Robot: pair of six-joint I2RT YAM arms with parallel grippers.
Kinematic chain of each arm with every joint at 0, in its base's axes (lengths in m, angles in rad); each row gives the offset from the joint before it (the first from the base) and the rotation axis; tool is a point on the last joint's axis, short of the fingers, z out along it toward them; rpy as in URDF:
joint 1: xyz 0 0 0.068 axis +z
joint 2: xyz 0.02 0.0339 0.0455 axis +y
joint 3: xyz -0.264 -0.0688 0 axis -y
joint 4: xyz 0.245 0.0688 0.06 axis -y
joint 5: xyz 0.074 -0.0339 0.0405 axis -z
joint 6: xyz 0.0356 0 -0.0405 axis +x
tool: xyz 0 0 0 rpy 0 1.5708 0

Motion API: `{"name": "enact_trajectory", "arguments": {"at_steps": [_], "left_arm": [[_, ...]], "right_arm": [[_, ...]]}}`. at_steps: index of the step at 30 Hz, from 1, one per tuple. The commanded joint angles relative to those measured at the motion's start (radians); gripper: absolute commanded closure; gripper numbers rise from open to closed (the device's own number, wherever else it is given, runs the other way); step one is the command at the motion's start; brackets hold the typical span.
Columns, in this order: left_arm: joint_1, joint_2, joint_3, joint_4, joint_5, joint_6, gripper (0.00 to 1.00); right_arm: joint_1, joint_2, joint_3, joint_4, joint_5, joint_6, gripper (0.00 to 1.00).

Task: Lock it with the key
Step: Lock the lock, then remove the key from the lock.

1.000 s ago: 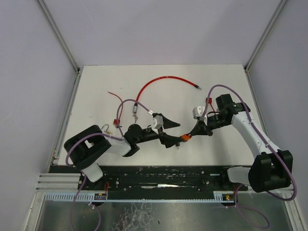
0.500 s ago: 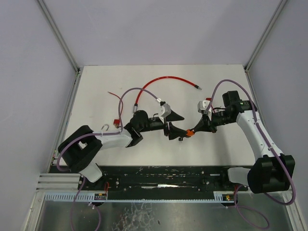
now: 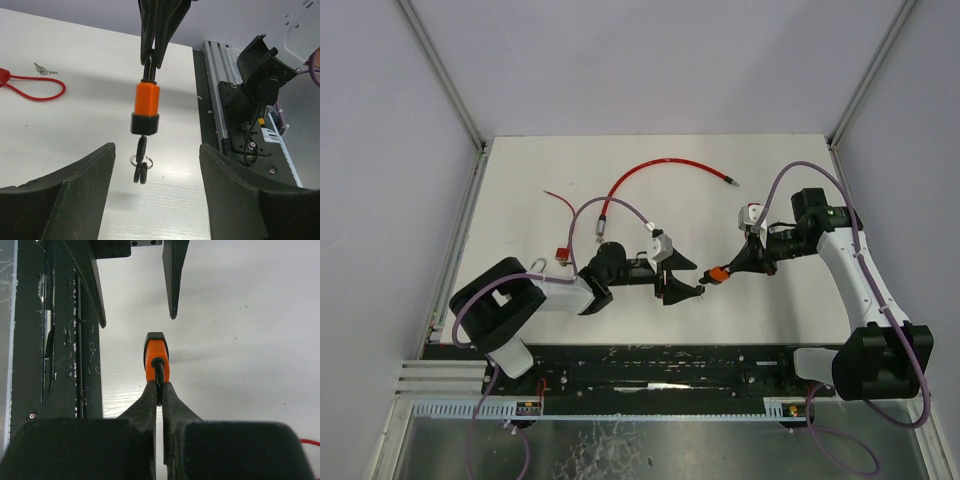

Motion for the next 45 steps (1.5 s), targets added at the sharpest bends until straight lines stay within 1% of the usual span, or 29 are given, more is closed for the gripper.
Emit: {"name": "enact_trajectory", "arguments": {"at_steps": [1, 5, 8, 10, 13, 17, 25, 32, 36, 40, 42, 45], "left_arm": [[-0.003, 0.006, -0.001, 0.085, 0.029, 0.03, 0.35], [-0.036, 0.027, 0.01, 0.056, 0.012, 0.117, 0.42], [-0.063, 0.026, 0.02, 0.005, -0.056, 0.179, 0.44], [-0.071, 0.03, 0.029, -0.019, -0.08, 0.192, 0.46], [-0.074, 0.04, 0.039, -0.025, -0.131, 0.175, 0.49], [-0.074, 0.047, 0.042, -0.02, -0.158, 0.165, 0.56], [-0.074, 0.079, 0.064, -0.009, -0.119, 0.139, 0.62], [-0.074, 0.078, 0.054, 0.027, -0.11, 0.127, 0.65], [-0.074, 0.08, 0.057, 0.027, -0.136, 0.109, 0.65], [-0.074, 0.084, 0.064, 0.019, -0.132, 0.102, 0.65], [-0.074, 0.085, 0.065, 0.019, -0.128, 0.104, 0.67], [-0.074, 0.089, 0.069, 0.02, -0.12, 0.101, 0.68]], "right_arm": [[-0.034, -0.027, 0.075, -0.088, -0.075, -0.06, 1.0], [-0.048, -0.043, 0.082, -0.109, -0.091, -0.079, 1.0], [-0.048, -0.044, 0.08, -0.112, -0.102, -0.082, 1.0], [-0.048, -0.038, 0.08, -0.12, -0.106, -0.09, 1.0], [-0.048, -0.032, 0.081, -0.134, -0.115, -0.106, 1.0], [-0.048, -0.03, 0.077, -0.135, -0.116, -0.113, 1.0], [-0.048, -0.023, 0.07, -0.139, -0.124, -0.121, 1.0], [-0.048, -0.018, 0.062, -0.136, -0.122, -0.126, 1.0], [-0.048, -0.012, 0.056, -0.137, -0.124, -0.131, 1.0], [-0.048, -0.01, 0.054, -0.137, -0.124, -0.134, 1.0], [-0.048, -0.01, 0.052, -0.135, -0.124, -0.135, 1.0], [-0.048, -0.008, 0.051, -0.134, -0.125, -0.134, 1.0]]}}
